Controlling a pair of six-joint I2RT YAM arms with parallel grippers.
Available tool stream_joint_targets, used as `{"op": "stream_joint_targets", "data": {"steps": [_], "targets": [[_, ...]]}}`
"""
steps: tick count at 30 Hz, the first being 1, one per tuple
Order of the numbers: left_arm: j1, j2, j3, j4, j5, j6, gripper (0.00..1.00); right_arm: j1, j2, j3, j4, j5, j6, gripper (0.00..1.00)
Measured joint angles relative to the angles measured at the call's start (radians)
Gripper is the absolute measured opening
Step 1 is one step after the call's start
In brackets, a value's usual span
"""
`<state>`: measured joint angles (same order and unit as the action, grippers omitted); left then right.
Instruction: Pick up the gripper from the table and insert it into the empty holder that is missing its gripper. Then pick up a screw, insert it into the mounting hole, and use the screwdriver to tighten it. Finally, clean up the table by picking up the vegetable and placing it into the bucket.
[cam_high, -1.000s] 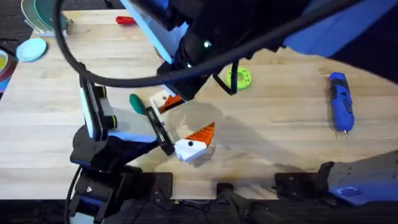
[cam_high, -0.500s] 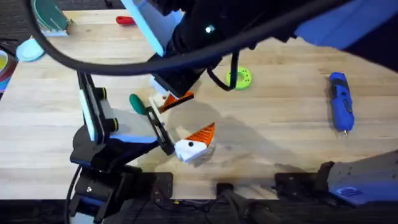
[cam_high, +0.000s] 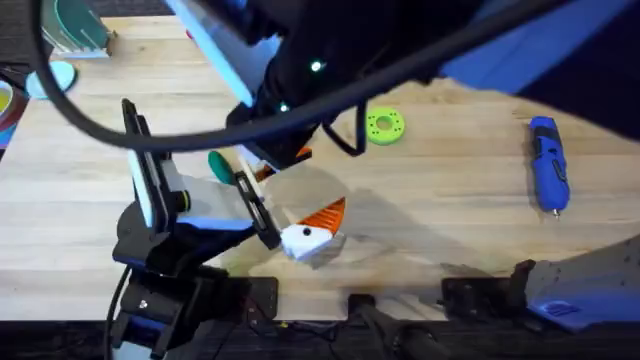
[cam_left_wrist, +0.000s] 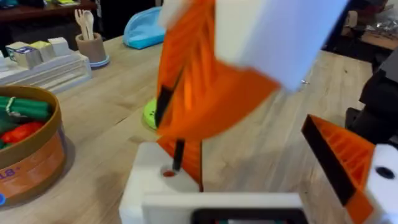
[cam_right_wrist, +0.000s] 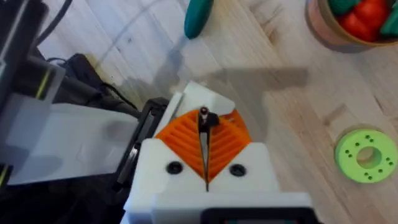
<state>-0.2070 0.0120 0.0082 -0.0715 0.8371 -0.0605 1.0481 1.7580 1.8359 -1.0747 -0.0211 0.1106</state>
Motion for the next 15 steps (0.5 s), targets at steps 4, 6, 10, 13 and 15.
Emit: {"op": "stream_joint_targets", "data": {"steps": [4,6,10,13,15], "targets": [[0.000,0.001,0.000,-0.001,-0.003,-0.007,0.992,0.005,0.016,0.001,0.001,0.000,0.000,0.006],[0.000,0.001,0.000,-0.001,-0.003,-0.007,0.992,0.005,0.016,0.002,-0.001,0.001,0.000,0.006],[0.000,0.001,0.000,-0.001,-0.003,-0.007,0.992,0.005,0.016,0.002,-0.001,0.001,-0.007,0.006],[0.000,0.001,0.000,-0.001,-0.003,-0.008,0.992,0.005,0.025,0.008,0.000,0.002,-0.014,0.006],[0.000,0.001,0.000,-0.001,-0.003,-0.008,0.992,0.005,0.031,0.013,0.006,0.002,-0.015,0.006]]}}
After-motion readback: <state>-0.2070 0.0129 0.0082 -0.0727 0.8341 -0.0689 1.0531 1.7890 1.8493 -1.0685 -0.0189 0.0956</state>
